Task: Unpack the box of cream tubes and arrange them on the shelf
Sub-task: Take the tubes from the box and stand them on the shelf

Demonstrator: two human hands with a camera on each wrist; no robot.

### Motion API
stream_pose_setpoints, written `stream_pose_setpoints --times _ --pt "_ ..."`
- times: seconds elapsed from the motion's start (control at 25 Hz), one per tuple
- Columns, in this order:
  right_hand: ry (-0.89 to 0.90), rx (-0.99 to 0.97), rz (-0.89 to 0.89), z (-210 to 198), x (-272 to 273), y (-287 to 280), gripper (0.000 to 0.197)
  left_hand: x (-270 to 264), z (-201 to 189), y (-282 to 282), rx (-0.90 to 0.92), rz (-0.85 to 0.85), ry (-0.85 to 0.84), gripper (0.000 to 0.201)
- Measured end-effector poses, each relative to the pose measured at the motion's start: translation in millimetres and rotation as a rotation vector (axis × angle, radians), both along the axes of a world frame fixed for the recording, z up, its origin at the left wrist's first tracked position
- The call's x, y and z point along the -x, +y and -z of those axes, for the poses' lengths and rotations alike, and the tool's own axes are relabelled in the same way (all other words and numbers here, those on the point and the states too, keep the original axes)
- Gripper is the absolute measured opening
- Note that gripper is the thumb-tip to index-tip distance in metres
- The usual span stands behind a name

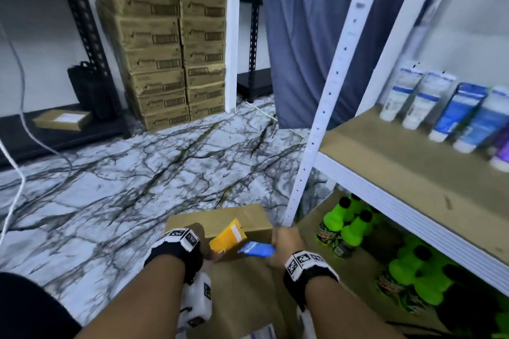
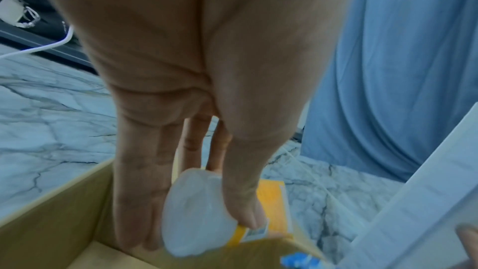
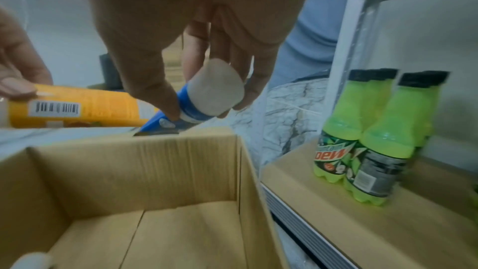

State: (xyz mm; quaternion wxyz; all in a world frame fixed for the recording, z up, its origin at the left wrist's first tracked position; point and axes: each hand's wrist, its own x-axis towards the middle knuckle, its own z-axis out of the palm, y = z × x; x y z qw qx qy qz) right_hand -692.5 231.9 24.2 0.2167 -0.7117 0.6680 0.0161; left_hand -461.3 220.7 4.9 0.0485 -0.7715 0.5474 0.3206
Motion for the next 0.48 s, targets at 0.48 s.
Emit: stream_pose_setpoints --times 0.48 --pt "-0.369 0.510 0.418 -100.3 68.5 45.8 0.032 86.6 -118.2 25.1 0.287 -0.073 0.857 0.022"
